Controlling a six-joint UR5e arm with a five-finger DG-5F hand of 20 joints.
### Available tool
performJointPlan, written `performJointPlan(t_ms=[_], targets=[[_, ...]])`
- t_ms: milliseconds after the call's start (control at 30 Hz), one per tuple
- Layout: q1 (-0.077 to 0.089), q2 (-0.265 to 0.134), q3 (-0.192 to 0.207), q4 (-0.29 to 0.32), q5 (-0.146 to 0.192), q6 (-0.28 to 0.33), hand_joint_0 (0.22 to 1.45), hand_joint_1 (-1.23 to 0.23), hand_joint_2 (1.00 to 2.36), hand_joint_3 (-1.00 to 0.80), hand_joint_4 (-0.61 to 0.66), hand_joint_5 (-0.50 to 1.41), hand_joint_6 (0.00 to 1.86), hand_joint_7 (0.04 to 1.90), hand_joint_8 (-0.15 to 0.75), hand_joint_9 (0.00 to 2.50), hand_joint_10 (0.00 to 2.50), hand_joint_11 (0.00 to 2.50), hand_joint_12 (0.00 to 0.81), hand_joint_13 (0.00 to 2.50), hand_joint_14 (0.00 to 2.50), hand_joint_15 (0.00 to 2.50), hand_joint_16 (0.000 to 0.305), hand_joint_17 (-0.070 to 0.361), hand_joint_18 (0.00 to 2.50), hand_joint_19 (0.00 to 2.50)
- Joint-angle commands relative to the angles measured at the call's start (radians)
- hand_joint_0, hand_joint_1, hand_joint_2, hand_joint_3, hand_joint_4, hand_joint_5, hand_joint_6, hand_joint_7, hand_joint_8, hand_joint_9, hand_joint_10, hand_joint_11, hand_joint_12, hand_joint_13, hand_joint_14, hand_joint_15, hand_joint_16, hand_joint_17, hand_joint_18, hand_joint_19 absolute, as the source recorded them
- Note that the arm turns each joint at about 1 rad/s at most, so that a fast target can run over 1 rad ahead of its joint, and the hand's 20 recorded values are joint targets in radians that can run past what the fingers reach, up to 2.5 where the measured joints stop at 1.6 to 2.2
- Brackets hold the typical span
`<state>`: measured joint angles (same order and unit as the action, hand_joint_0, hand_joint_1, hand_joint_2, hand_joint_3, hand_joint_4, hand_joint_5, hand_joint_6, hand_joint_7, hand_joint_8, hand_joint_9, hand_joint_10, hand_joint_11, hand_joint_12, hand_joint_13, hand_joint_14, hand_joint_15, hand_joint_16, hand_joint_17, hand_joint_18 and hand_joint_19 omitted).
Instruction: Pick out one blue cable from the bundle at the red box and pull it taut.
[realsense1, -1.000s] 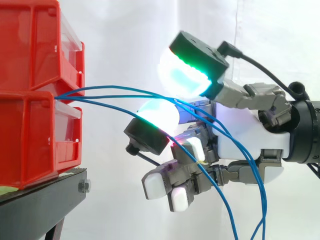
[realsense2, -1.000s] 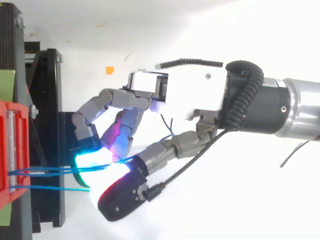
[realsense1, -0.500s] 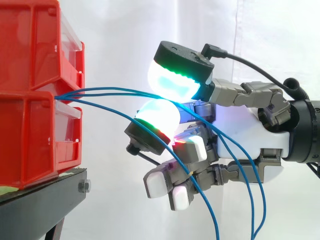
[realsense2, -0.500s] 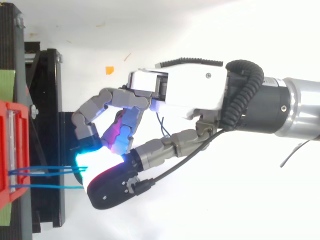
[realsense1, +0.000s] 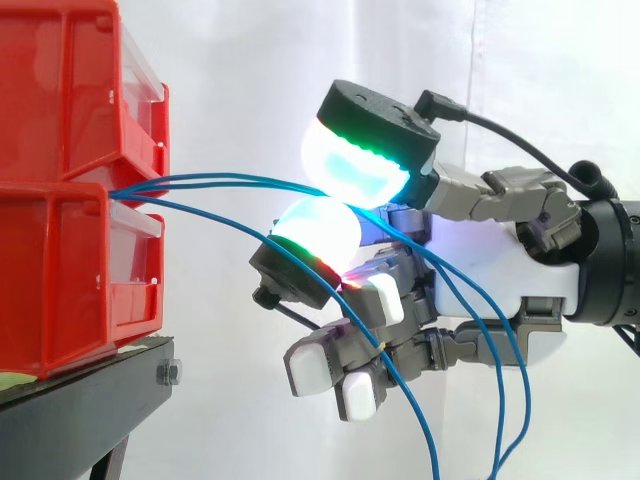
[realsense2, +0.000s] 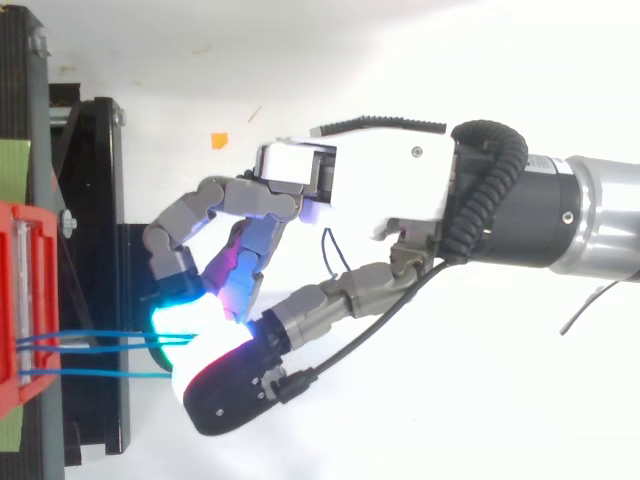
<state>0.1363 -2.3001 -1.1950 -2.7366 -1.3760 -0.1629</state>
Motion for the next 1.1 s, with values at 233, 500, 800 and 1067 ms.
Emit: performJointPlan(t_ms=[233, 500, 800, 1067], targets=[[-0.001, -0.001, 0.000, -0.002, -0.002, 0.000, 0.72, -0.89, 1.00, -0.50, -0.09, -0.14, 0.92, 1.29, 0.240, 1.24, 0.03, 0.68, 0.311, 0.92, 0.01, 0.33, 0.045, 0.101, 0.81, 0.54], [-0.001, 0.001, 0.000, -0.005, -0.006, 0.000, 0.51, -0.89, 1.00, -0.50, 0.09, -0.12, 0.90, 1.14, 0.251, 1.27, 0.03, 0.68, 0.329, 0.94, 0.01, 0.34, 0.049, 0.110, 0.83, 0.56], [-0.001, -0.001, 0.000, -0.006, -0.005, 0.000, 0.45, -0.62, 1.00, -0.50, 0.07, -0.11, 0.88, 1.02, 0.273, 1.31, 0.02, 0.64, 0.356, 0.95, 0.01, 0.32, 0.055, 0.124, 0.87, 0.56], [-0.001, 0.001, 0.000, -0.006, -0.006, -0.001, 0.60, -0.56, 1.00, -0.50, 0.00, -0.09, 0.83, 1.13, 0.237, 1.31, 0.03, 0.64, 0.310, 0.94, 0.02, 0.36, 0.046, 0.103, 0.81, 0.63]])
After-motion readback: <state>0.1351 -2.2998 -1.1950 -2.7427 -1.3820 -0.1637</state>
